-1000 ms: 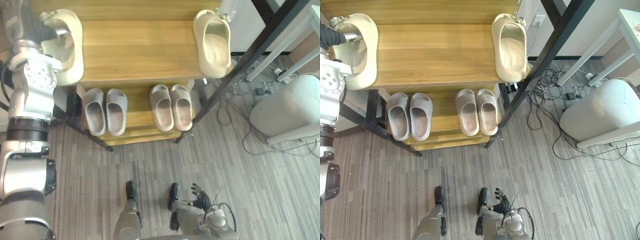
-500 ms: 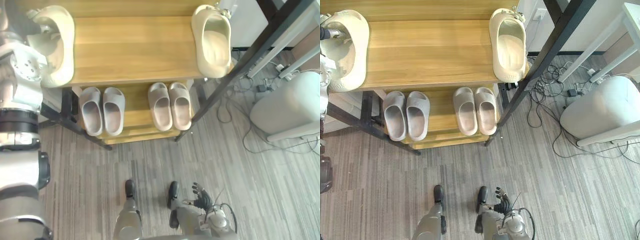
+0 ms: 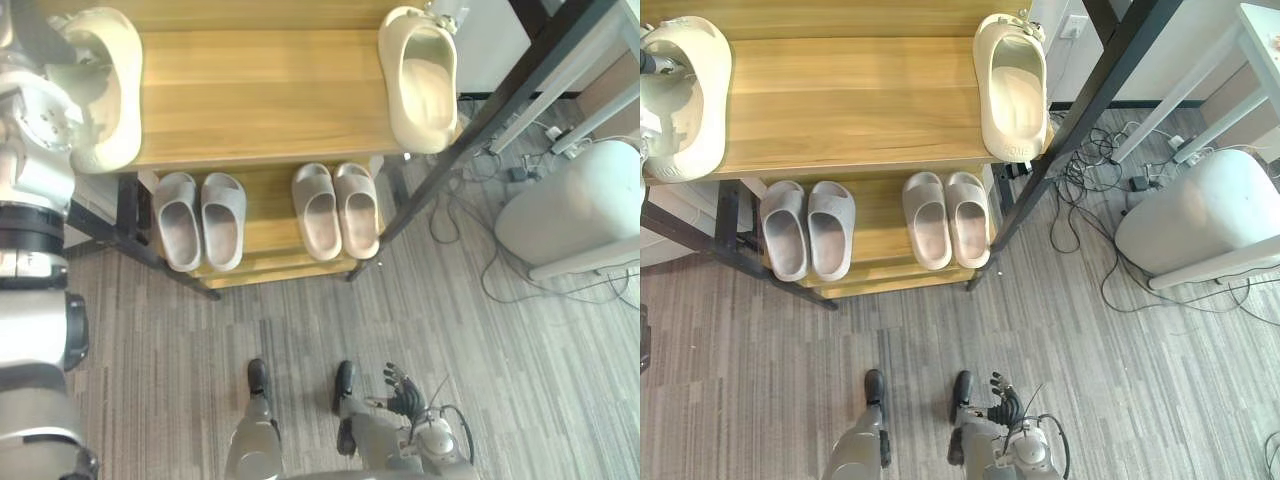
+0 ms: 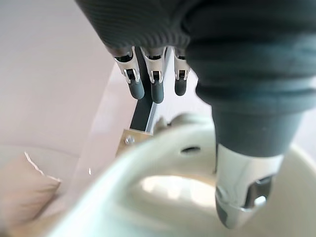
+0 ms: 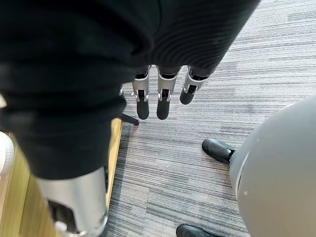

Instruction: Organize the slippers on the shoe rack

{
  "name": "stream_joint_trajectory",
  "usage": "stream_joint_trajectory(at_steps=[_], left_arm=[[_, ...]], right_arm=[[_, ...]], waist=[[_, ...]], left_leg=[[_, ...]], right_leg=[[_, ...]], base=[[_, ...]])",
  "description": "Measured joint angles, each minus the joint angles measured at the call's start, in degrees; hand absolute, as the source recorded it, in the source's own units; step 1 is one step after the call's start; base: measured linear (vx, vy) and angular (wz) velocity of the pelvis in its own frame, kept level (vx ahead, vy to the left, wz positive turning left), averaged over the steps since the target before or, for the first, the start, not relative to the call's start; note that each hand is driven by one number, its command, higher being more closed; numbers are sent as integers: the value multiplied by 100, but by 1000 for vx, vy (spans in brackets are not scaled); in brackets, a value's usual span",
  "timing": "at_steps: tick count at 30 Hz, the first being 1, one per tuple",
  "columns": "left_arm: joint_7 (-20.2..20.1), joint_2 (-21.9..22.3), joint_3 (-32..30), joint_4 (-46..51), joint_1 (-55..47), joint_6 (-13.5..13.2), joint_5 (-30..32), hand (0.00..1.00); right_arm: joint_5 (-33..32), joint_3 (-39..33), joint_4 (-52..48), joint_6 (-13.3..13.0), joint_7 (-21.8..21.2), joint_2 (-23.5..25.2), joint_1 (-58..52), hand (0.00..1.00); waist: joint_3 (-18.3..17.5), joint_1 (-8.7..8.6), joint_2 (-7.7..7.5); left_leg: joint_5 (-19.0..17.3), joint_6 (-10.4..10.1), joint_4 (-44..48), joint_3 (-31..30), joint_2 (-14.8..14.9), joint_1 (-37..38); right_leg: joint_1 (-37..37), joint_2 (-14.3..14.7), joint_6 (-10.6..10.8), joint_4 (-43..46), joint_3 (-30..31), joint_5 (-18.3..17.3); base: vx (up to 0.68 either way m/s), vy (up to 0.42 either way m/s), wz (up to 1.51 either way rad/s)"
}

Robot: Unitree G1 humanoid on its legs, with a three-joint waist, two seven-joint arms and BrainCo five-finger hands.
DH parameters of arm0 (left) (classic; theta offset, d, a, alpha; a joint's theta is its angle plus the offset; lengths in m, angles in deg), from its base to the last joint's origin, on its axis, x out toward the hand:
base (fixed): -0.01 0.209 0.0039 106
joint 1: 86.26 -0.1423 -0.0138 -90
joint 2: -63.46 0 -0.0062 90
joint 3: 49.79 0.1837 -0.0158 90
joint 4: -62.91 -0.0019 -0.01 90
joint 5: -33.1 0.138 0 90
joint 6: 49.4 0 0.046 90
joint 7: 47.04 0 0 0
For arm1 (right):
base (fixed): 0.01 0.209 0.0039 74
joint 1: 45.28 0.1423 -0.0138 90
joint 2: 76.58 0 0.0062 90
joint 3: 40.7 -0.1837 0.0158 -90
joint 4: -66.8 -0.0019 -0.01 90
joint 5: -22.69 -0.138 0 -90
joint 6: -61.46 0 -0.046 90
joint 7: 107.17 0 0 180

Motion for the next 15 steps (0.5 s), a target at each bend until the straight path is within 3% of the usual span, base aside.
stream_joint_trajectory(at_steps=[1,15], left_arm=[[-26,-11,32,-13,75,-14,6,100],[-207,-108,373,-354,541,-32,108,100]], right_arm=[[0,-2,-3,0,-1,0,9,0],[-63,-42,-233,-1,-16,0,184,0]], waist=[[24,-8,-35],[82,-143,-118]], left_leg=[[0,0,0,4,-2,0],[-18,13,0,148,-16,-8]], right_leg=[[-2,-1,0,0,8,0],[-90,-6,15,-6,163,70]], base=[[0,0,0],[-11,10,-4]])
